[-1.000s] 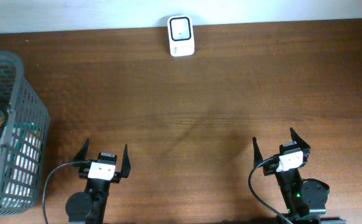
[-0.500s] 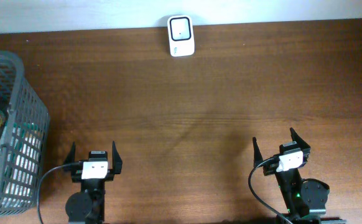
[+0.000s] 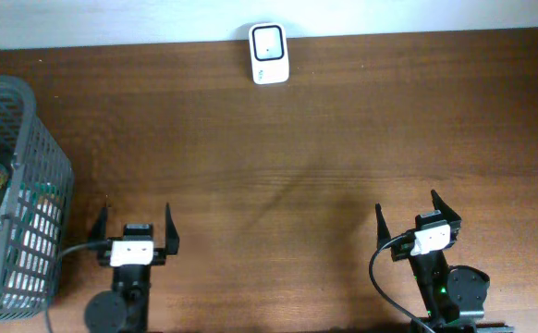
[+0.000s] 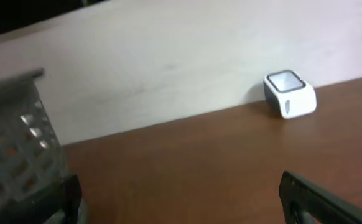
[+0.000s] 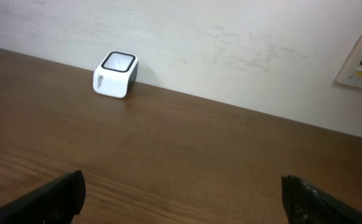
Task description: Scan the item barcode
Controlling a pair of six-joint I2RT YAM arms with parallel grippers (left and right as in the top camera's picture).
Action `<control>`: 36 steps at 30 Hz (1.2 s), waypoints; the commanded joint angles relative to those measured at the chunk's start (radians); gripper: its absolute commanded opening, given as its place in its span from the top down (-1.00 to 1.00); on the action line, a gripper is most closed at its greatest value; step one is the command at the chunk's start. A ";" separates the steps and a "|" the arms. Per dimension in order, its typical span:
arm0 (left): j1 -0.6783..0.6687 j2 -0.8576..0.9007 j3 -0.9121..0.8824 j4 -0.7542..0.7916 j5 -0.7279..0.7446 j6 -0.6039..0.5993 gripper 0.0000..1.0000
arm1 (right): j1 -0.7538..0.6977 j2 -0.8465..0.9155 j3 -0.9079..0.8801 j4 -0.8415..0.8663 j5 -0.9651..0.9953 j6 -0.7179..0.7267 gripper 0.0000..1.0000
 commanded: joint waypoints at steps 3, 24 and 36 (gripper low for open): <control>0.007 0.254 0.390 -0.166 0.011 -0.032 -0.98 | 0.008 -0.008 -0.006 -0.005 0.009 0.008 -0.97; 0.014 1.408 1.612 -0.991 0.150 -0.032 -0.98 | 0.008 -0.008 -0.006 -0.005 0.009 0.008 -0.97; 0.417 1.418 1.768 -0.914 0.086 -0.259 -0.98 | 0.008 -0.008 -0.006 -0.005 0.009 0.008 -0.97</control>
